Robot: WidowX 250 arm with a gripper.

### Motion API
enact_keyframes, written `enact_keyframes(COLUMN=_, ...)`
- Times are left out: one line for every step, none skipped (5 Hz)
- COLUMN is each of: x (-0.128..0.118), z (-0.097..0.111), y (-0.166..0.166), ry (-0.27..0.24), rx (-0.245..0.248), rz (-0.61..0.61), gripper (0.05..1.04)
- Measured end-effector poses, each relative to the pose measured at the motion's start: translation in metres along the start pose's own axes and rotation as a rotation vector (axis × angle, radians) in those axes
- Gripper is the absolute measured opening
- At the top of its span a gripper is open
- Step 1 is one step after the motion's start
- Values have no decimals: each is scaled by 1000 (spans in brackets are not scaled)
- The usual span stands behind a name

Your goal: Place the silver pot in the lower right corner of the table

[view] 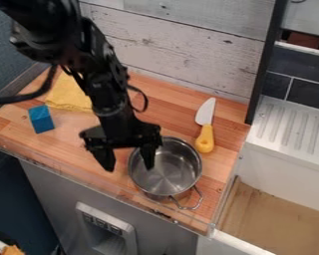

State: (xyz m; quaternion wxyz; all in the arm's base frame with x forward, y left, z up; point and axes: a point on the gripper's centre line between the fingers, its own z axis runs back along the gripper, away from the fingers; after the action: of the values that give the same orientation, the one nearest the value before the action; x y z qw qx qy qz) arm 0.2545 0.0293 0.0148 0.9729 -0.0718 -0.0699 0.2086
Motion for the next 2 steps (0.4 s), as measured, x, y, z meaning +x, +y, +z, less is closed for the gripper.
enact_keyframes(x=3, z=21, y=0, ry=-50, rx=-22, rz=2, gripper=1005)
enact_keyframes(x=5, z=34, y=5, ry=-113, rx=9, rz=-18, gripper=1001)
